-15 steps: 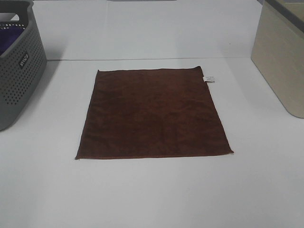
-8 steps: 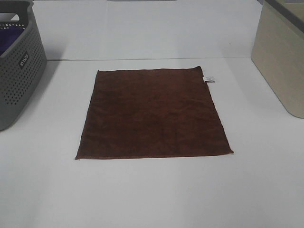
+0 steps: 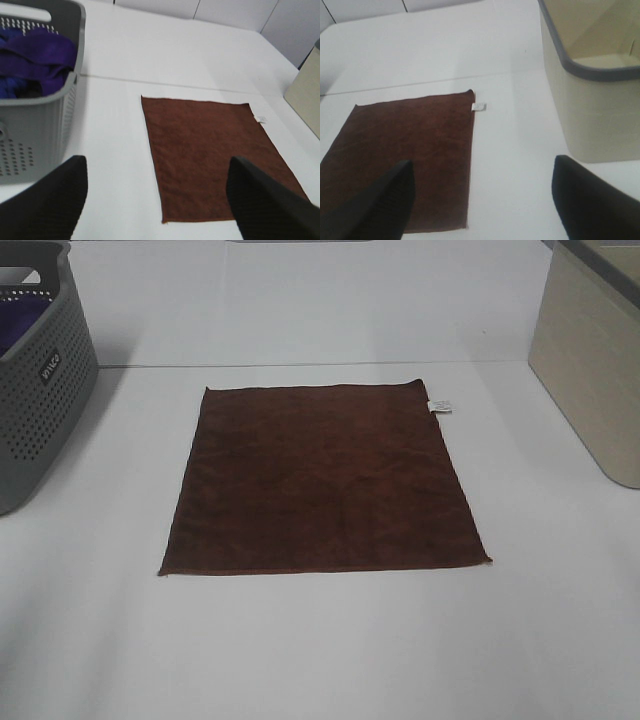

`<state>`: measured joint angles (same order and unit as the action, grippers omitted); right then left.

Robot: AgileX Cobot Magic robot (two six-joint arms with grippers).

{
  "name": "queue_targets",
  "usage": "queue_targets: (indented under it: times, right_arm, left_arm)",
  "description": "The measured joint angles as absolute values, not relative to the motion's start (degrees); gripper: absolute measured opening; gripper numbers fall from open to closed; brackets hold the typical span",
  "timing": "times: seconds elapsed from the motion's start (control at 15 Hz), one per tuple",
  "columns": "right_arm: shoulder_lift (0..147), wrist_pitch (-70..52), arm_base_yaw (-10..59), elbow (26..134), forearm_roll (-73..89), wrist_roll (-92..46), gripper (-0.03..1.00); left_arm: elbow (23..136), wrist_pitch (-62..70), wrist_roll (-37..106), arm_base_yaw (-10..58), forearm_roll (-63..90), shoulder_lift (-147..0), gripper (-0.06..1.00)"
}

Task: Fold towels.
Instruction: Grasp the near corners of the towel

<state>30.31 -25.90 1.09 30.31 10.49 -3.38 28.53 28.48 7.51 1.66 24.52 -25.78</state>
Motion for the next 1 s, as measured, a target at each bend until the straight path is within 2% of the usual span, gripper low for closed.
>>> queue_targets:
  times: [0.13, 0.33, 0.53, 0.8, 1.0]
  right_arm:
    - [43.95, -25.44, 1.09, 33.29, 11.69, -2.58, 0.71]
    - [61.25, -26.24, 1.09, 38.62, 15.24, -2.46, 0.7]
    - [76.49, -33.4, 1.15, 47.33, 17.82, -5.04, 0.69]
    - [89.9, -42.11, 0.17, 55.75, 25.84, -13.35, 0.68]
    - [99.18, -48.19, -6.7, 56.84, 43.89, -29.22, 0.68]
  left_arm:
    - [28.53, 27.04, 7.51, 1.66, 31.74, -40.97, 0.73]
    - [28.53, 24.35, 7.62, 1.66, 38.22, -54.72, 0.73]
    - [30.48, 24.18, 12.26, 1.66, 43.77, -70.7, 0.73]
    - [37.82, 26.53, 19.6, 1.66, 48.64, -86.0, 0.73]
    - [43.66, 30.37, 25.5, 1.66, 52.54, -95.74, 0.73]
